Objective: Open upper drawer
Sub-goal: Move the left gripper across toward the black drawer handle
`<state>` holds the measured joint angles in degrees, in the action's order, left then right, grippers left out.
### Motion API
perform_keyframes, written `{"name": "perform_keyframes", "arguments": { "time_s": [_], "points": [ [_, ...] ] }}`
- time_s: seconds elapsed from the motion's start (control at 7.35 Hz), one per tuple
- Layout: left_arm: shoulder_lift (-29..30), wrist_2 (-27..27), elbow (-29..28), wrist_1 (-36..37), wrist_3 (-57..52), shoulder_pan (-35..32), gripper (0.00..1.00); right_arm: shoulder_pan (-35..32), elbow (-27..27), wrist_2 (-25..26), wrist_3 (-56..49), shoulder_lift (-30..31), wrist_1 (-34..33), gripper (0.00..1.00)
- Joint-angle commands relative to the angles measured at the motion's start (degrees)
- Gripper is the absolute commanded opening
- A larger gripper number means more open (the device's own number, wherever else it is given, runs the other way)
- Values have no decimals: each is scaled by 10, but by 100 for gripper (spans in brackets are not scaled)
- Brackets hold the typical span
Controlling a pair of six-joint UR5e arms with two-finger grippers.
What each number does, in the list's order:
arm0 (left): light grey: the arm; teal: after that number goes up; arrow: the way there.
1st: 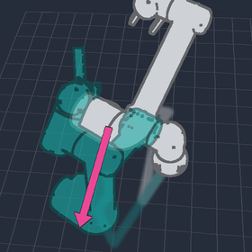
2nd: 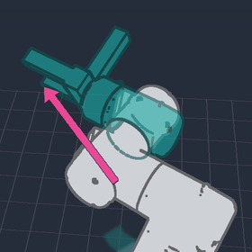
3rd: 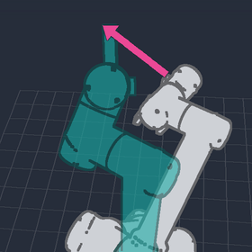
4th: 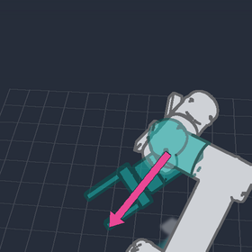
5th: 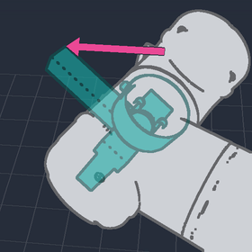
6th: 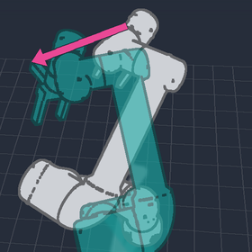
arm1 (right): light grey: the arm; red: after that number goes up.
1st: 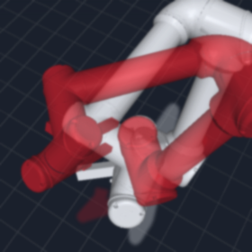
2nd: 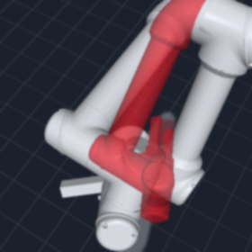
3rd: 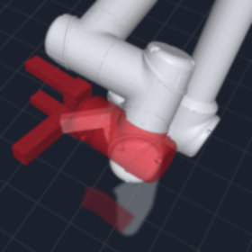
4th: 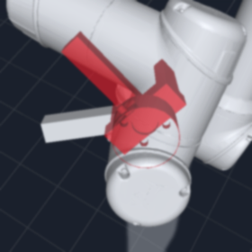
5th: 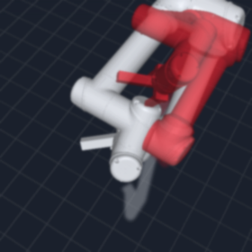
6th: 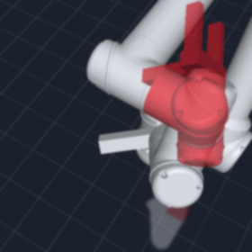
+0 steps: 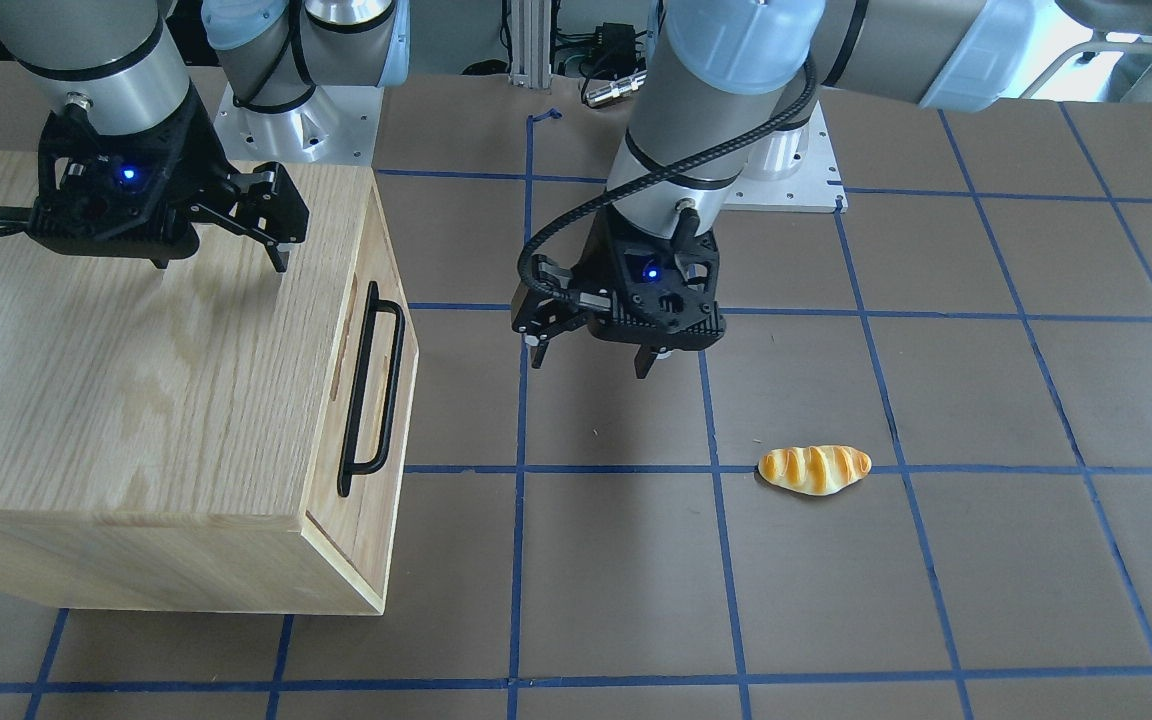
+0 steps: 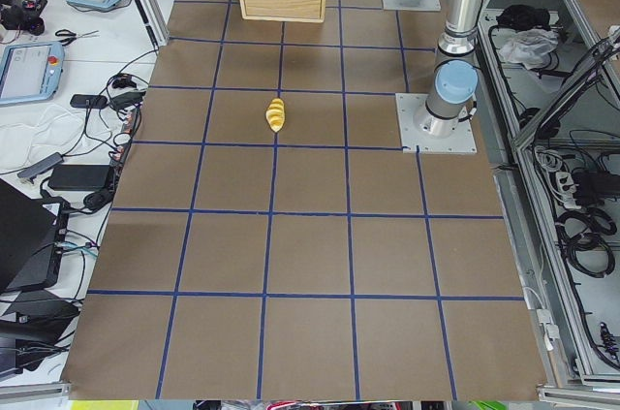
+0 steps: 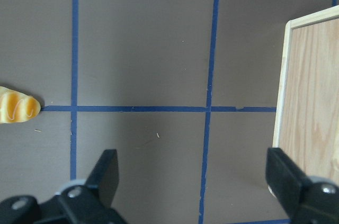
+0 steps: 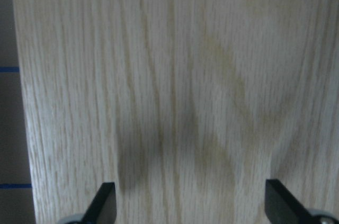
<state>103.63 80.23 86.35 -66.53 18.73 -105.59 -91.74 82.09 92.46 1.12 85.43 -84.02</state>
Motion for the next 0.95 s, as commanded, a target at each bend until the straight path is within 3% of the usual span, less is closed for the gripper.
{"name": "perform_keyframes", "arguments": {
  "time_s": [0.0, 0.82],
  "points": [
    [27, -16, -13, 29, 27, -25, 100, 0, 0, 0, 0, 0, 0, 100],
    [68, -46, -25, 53, 48, -68, 100, 0, 0, 0, 0, 0, 0, 100]
  ]
}}
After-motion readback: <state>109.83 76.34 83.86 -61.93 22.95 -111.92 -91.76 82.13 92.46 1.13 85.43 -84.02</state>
